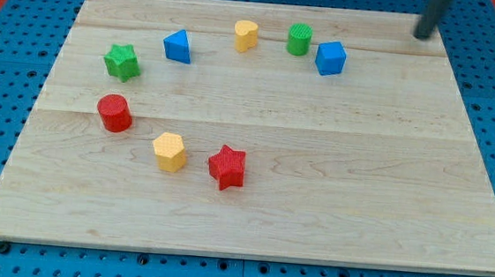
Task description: Move the green star near to the red circle
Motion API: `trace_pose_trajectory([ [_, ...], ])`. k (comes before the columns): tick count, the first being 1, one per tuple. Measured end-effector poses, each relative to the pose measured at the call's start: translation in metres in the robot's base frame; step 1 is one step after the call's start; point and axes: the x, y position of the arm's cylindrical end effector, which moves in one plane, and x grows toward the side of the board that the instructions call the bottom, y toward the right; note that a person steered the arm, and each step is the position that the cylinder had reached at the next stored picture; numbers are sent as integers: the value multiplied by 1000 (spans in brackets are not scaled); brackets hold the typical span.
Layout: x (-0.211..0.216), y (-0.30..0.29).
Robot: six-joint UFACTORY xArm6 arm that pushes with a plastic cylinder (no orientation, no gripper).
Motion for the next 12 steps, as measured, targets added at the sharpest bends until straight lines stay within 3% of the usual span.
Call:
trace_pose_trajectory([
  [1,-18,-64],
  [4,-9,-372],
  [5,33,-385],
  [6,69,-348],
  [7,92,-383],
  [9,142,-389],
  [12,113,-436],
])
